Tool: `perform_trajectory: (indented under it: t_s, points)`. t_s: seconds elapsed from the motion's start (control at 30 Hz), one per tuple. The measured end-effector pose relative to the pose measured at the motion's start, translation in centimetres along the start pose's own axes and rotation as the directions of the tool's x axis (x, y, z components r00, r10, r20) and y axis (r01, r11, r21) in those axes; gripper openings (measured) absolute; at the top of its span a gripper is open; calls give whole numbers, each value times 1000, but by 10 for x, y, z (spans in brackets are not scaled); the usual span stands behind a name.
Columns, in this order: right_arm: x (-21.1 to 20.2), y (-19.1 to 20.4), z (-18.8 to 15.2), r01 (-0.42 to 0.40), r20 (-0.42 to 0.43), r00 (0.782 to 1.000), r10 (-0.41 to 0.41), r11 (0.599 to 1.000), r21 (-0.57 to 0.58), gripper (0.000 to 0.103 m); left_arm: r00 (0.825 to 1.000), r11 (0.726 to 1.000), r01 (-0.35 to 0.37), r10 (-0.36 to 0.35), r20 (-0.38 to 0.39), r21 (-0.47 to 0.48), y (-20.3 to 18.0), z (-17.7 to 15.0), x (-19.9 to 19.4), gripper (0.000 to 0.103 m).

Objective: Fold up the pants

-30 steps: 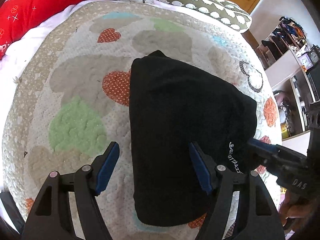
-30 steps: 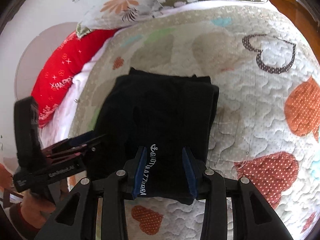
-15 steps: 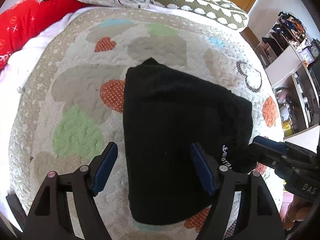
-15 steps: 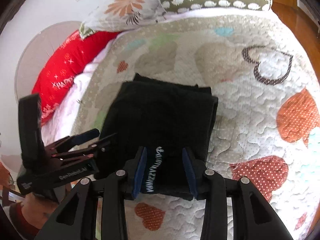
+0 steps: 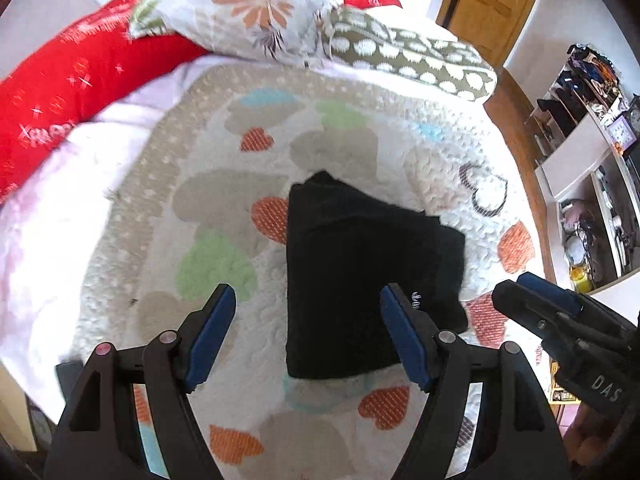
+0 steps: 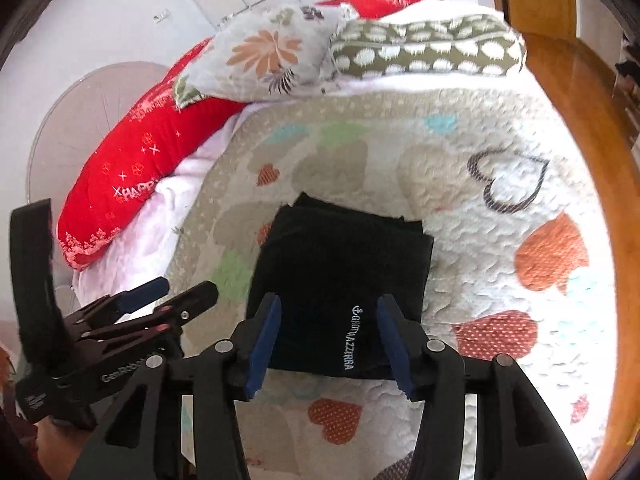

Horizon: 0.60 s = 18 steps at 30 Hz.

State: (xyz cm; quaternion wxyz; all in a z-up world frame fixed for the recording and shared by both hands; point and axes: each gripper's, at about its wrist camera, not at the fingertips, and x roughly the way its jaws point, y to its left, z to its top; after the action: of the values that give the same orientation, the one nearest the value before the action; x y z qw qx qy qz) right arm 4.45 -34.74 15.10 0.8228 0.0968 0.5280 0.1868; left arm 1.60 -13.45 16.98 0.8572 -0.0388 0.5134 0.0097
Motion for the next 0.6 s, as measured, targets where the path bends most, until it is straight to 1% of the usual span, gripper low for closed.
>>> perform_trajectory:
  t_s: [0.1, 0.13, 0.2, 0.27, 0.33, 0.53, 0.57, 0.6]
  points:
    - [-16, 9, 3, 35, 9, 999, -35, 999, -11, 58, 998, 999, -29, 27, 52, 37, -5, 3, -29, 75]
    - [-19, 11, 4, 45, 13, 999, -45, 999, -13, 61, 997, 998, -38, 35, 70, 50, -6, 4, -39, 75]
    - [-26, 14, 5, 63, 23, 998, -63, 998, -13, 64, 994, 997, -50, 45, 97, 51, -5, 7, -51, 75]
    - [-29, 16, 6, 67, 25, 997, -67, 998, -7, 65, 992, 998, -45, 40, 117, 45, -3, 9, -62, 75]
    - [-32, 17, 7, 66, 21, 998, -66, 998, -1, 65, 990, 998, -54, 49, 131, 36, 0, 11, -69, 75]
    - [-42, 27, 5, 82, 10, 997, -81, 996, -20, 65, 990, 999, -29, 26, 137, 22, 4, 8, -79, 75]
    - [-46, 29, 5, 84, 13, 996, -84, 996, -26, 66, 990, 1000, -24, 21, 138, 17, 4, 8, -81, 75]
    - [-48, 31, 4, 85, 16, 996, -85, 996, -29, 69, 990, 1000, -21, 19, 140, 15, 4, 7, -83, 75]
